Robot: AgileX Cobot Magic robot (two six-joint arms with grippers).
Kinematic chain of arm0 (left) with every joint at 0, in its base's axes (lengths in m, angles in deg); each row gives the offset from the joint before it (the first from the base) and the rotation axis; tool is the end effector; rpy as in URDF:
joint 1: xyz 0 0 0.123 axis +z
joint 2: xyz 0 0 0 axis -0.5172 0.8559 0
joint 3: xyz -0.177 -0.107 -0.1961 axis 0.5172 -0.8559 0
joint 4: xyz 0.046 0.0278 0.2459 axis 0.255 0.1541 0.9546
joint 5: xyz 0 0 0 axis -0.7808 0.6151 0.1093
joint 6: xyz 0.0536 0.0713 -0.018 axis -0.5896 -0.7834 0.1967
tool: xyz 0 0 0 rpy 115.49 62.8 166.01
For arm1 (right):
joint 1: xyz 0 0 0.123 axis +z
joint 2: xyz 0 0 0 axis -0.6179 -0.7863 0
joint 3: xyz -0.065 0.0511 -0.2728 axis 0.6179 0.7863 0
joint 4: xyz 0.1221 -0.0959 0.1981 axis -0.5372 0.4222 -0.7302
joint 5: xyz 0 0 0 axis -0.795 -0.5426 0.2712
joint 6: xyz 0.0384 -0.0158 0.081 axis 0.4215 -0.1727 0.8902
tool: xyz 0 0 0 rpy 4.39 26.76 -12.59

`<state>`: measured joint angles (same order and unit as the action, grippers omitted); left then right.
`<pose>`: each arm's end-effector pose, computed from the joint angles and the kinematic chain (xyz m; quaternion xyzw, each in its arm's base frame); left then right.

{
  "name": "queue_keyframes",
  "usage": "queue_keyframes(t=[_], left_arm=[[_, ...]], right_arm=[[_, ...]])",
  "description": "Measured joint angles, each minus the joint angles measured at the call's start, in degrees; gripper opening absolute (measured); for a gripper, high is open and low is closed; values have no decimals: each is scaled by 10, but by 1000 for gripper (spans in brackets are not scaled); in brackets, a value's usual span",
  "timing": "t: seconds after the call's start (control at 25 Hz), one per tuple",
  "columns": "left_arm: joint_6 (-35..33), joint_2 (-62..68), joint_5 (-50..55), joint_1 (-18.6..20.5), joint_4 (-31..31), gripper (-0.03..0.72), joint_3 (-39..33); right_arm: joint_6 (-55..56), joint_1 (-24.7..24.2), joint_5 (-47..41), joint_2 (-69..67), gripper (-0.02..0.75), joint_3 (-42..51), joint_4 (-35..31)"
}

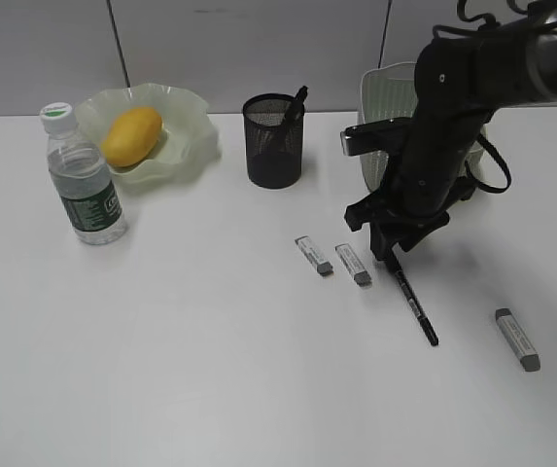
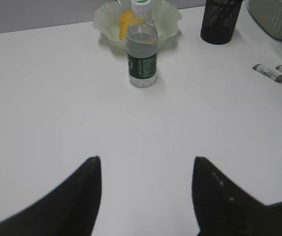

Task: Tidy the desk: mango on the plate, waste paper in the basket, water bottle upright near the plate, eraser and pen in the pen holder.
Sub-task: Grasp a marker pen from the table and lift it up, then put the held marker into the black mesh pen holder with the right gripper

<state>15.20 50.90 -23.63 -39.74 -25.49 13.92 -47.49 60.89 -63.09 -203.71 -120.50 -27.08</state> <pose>-0.0108 -0.0040 0.2842 0.0899 0.8423 -0.0591 0.5281 0.3807 0.1640 0.1189 -0.1955 0.9773 0.0378 0.0721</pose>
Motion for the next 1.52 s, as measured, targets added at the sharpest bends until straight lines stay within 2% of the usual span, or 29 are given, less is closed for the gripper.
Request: queue_keyframes(t=[0.6, 0.68, 0.8, 1.12, 1.28, 1.4, 1.52], left_arm=[[0, 0, 0, 0, 0, 446, 0], [0, 0, 0, 0, 0, 446, 0], [0, 0, -1, 0, 0, 446, 0], [0, 0, 0, 0, 0, 446, 0], [0, 0, 0, 0, 0, 446, 0], [0, 0, 0, 0, 0, 446, 0], [0, 0, 0, 0, 0, 446, 0]], right_arm=[[27, 0, 36, -30, 297, -1, 14], [27, 0, 36, -30, 261, -1, 16], [28, 0, 37, -28, 135, -1, 19], [28, 0, 61, 59, 138, 0, 14], [23, 0, 157, 135, 138, 0, -16], [14, 2, 280, 161, 138, 0, -73], [3, 14, 406, 161, 138, 0, -83]])
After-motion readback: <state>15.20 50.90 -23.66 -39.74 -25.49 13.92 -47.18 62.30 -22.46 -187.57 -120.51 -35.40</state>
